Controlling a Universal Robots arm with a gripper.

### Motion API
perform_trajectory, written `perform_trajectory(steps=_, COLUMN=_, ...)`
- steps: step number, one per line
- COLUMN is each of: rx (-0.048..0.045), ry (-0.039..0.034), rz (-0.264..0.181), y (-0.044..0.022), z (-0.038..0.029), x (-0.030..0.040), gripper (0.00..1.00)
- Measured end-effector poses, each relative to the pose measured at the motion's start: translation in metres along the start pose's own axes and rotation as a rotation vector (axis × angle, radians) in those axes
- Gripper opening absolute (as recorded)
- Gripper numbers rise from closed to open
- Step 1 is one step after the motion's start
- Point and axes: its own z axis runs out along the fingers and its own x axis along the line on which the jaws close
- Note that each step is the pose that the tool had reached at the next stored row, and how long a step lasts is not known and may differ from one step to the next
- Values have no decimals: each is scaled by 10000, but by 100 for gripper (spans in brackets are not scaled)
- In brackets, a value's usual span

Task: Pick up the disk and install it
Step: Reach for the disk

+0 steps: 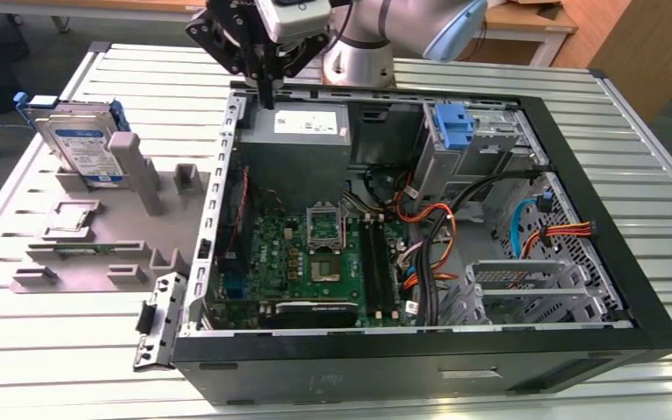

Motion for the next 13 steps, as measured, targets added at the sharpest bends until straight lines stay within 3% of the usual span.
perform_trajectory(steps=13, rx=0, ry=0, rz=0, y=-2, z=4, x=27, gripper=10)
